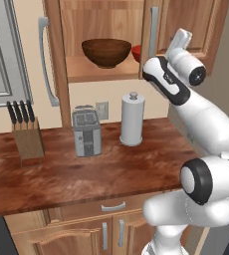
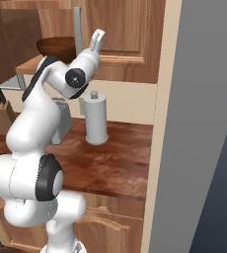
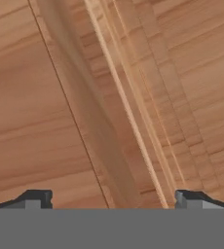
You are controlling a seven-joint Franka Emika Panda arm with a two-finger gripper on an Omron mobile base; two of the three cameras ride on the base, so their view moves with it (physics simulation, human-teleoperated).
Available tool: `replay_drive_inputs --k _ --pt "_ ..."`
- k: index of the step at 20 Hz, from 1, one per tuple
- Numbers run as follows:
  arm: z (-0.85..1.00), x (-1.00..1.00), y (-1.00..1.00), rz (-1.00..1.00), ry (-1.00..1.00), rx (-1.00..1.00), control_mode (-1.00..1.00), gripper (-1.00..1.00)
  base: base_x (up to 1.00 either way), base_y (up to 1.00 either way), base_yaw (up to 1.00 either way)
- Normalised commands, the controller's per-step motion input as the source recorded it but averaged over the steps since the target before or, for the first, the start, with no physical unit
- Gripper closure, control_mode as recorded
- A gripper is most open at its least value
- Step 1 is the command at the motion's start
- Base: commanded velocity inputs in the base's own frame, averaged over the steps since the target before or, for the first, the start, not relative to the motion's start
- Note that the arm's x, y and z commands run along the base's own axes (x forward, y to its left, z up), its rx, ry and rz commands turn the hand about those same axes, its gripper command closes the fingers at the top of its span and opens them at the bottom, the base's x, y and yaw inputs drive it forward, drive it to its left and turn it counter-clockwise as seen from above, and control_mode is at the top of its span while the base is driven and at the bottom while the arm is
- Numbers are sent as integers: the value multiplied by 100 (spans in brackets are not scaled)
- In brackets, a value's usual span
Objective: Open the cabinet. Pick the bowls from the counter and place them in the cabinet. Then close the cabinet.
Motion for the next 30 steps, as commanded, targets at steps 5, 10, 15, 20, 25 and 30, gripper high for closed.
replay_drive_inputs --k 5,10,15,20,25,30 --pt "-20 95 9 7 0 2 -100 -100 0 0 0" --pt "-10 16 6 0 -2 0 -100 -100 0 0 0" --pt "1 -66 11 -5 -13 0 -100 -100 0 0 0" --pt "48 -83 0 -9 -2 0 -100 -100 0 0 0" --pt "55 -85 2 -9 15 -1 -100 -100 0 0 0" --pt "56 -93 5 -1 29 -8 -100 -100 0 0 0"
